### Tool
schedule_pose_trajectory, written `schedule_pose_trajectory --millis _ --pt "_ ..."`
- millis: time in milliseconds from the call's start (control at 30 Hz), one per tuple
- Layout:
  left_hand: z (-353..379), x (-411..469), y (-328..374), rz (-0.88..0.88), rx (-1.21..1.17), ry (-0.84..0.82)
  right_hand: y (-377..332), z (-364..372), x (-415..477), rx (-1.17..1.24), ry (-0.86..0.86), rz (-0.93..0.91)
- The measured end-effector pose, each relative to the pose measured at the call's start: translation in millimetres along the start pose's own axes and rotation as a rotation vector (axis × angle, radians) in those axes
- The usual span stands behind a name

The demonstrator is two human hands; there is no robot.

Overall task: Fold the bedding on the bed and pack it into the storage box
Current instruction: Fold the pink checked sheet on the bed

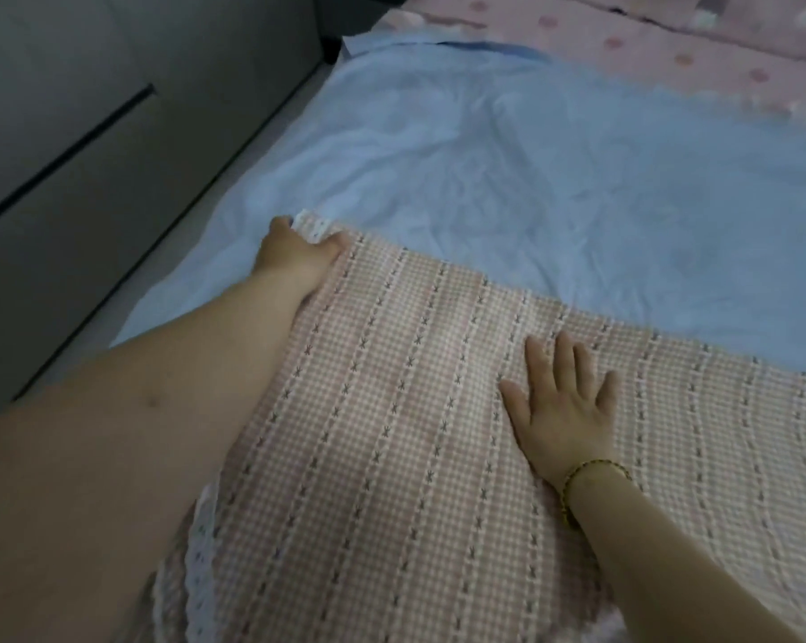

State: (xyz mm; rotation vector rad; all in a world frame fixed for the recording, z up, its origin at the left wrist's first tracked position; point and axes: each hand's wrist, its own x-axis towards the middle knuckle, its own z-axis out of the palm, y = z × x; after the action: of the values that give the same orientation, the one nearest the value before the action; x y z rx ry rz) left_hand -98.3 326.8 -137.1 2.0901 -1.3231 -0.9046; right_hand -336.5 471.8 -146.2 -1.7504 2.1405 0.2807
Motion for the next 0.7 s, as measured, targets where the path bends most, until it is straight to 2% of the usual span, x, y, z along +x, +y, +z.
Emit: schedule_pose_trajectory --millis 67,233,367,467,533,700 --pt "0.8 15.1 7.2 0.067 0.027 0.044 -4.3 -4.0 6.7 -0.004 0.013 0.002" --pt "-11.9 46.1 32.2 0.27 0.085 0.233 -20.5 -28.7 10.1 0.081 0.202 -0.07" --pt "13.7 63.4 15.9 0.29 0.275 0.227 -27.5 -5.1 22.5 -0.05 0.148 -0.035" --pt "28.0 71.3 10.4 0.323 0.339 0.269 -25.4 7.8 42.8 -0.045 0.128 -0.036" --pt "30.7 71.2 13.2 0.316 0.376 0.26 -25.0 9.6 48.9 -0.066 0.111 -0.043" --pt "26.1 20.0 -4.9 0.418 0.55 0.102 -22.1 3.8 52.4 -0.103 0.042 0.013"
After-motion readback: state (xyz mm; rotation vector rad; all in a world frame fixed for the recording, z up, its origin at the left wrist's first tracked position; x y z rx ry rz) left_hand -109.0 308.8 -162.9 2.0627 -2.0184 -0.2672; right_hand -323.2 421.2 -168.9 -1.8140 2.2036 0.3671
